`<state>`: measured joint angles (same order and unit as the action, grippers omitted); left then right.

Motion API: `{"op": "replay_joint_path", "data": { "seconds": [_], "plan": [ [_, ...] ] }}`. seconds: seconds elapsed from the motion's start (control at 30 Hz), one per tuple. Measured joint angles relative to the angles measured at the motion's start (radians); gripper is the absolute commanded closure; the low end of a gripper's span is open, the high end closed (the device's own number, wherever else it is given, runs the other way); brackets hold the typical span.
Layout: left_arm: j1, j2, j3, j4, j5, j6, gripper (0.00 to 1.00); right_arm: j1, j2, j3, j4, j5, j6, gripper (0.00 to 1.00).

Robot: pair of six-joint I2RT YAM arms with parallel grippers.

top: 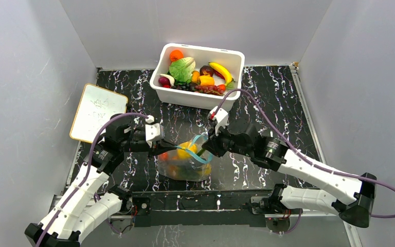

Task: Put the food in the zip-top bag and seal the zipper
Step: Adjust the fake vegetable in the zipper food storage bag.

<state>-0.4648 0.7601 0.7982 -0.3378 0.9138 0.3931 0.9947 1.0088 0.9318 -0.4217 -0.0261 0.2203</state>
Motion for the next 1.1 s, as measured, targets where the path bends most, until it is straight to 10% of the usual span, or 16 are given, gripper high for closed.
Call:
{"op": "replay_joint_path", "data": {
  "seconds": [1.1],
  "plan": [
    [0.000, -0.022, -0.016, 0.000, -0.009, 0.011, 1.00, 0.000, -0.283, 0.187, -0.099, 0.112, -0.011, 1.00]
  ]
}}
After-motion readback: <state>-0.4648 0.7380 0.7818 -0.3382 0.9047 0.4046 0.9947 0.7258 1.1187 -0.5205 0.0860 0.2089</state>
